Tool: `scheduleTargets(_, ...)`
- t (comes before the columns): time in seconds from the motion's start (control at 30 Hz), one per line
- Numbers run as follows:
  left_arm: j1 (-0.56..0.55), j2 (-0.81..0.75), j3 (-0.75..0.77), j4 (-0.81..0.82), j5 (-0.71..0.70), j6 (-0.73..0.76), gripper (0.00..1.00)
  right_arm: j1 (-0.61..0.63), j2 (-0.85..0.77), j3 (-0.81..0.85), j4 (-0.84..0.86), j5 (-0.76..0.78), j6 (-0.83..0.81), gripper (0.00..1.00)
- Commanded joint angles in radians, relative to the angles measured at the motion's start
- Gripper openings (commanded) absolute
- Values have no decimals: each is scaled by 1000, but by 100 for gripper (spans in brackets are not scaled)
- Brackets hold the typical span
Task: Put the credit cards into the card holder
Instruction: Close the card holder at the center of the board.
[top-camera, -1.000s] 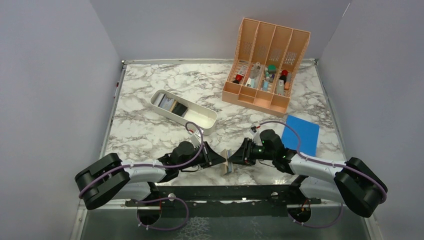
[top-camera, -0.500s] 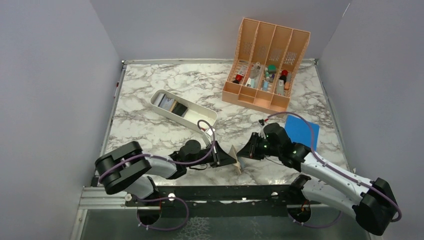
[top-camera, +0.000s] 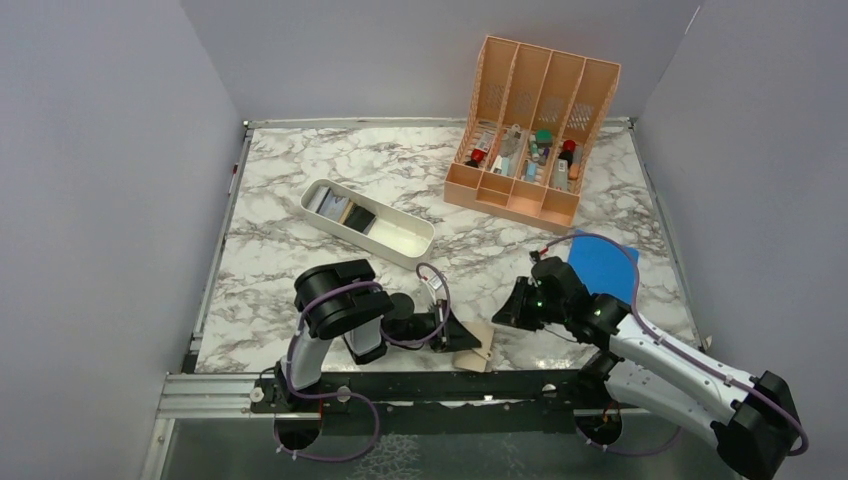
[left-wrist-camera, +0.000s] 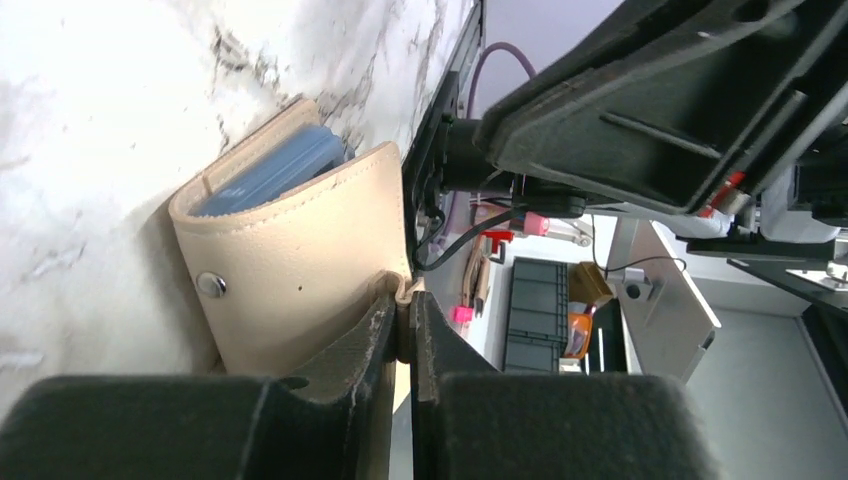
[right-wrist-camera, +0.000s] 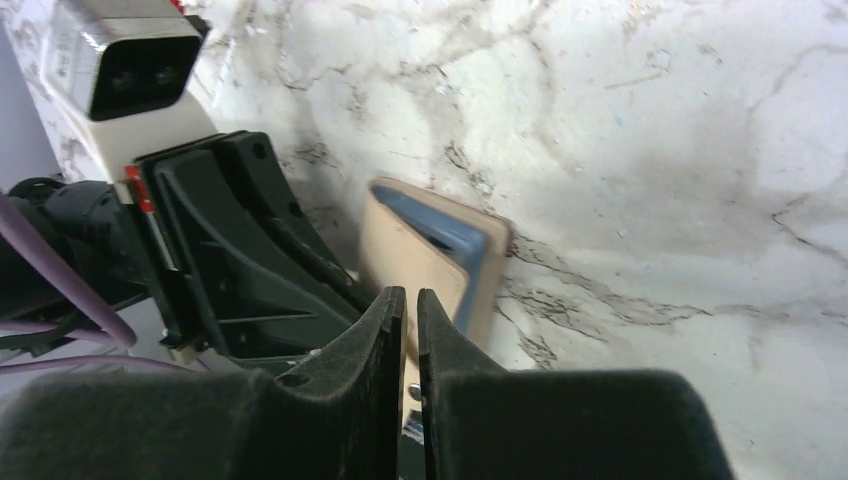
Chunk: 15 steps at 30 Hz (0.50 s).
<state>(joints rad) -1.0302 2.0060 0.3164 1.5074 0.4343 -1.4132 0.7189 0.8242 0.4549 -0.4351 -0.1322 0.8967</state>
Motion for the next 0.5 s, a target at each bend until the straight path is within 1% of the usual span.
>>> scheduleTargets(0.0,12,-6,-31,279,-13,15,14,2,-20,-35,16,-3,-1,16)
scheduleTargets(0.03,16,6,-31,281,-11,12,17,3,-19,-30,6,8,2,20)
scheduleTargets(0.1,15,31,-27,281,-10,9,31,2,-19,-6,-37,44,9,25)
scheduleTargets(0.13,15,39,-24,281,-4,6,35,2,-20,6,-56,58,6,27)
scheduleTargets(0.23,12,23,-21,278,2,14,41,3,-32,20,-86,61,-1,32)
scheduleTargets(0.3,12,1,-19,266,7,17,50,2,-42,11,-80,34,-4,34)
scheduleTargets(0.37,9,-32,-22,229,5,33,52,2,-49,6,-87,28,-3,37)
scheduleTargets(0.47,6,-98,-35,134,-12,78,50,2,-54,-9,-84,29,1,40)
